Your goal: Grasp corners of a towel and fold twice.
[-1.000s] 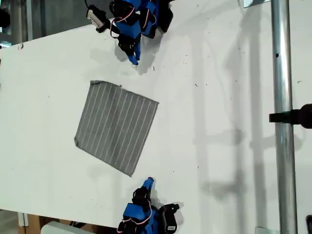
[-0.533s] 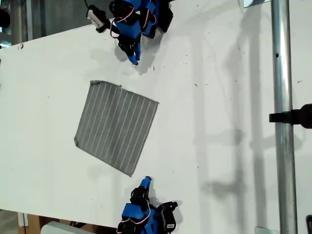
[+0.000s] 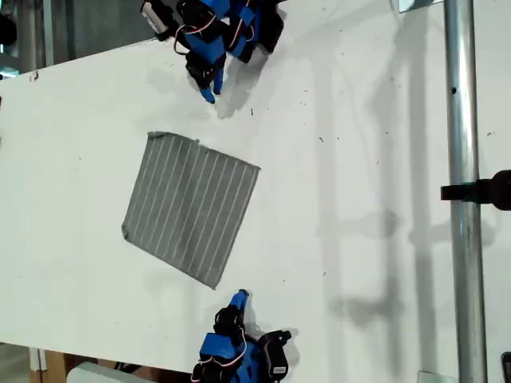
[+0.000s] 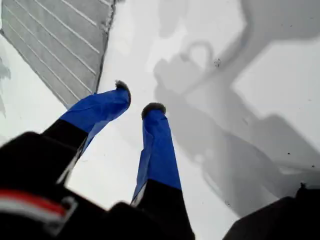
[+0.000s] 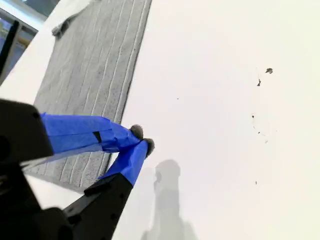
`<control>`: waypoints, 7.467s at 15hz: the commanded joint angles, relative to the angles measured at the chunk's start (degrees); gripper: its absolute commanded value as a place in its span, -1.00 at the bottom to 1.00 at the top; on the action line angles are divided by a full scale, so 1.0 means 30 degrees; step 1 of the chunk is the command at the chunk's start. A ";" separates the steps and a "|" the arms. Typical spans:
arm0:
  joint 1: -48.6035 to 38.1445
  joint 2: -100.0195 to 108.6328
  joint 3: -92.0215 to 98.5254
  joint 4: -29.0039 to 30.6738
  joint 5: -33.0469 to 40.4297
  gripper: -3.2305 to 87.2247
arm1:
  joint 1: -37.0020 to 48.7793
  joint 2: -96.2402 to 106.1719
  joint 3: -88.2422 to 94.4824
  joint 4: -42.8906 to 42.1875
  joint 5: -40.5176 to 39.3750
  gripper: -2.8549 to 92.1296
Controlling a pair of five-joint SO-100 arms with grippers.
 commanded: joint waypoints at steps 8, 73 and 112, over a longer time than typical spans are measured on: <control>-0.0293 -0.8877 -1.0518 0.1230 0.0762 -0.99 | -0.6738 -1.4180 -1.3916 -0.5186 -0.9434 -0.95; -0.4541 -3.5479 -2.3818 0.0146 1.1279 -0.99 | -0.9932 -3.7354 -2.7627 -0.3398 -1.7021 -0.94; -0.5684 -4.3213 -3.0410 -0.0352 1.2891 -0.95 | -0.5684 -3.2227 -1.5762 -0.8877 -1.5410 -0.94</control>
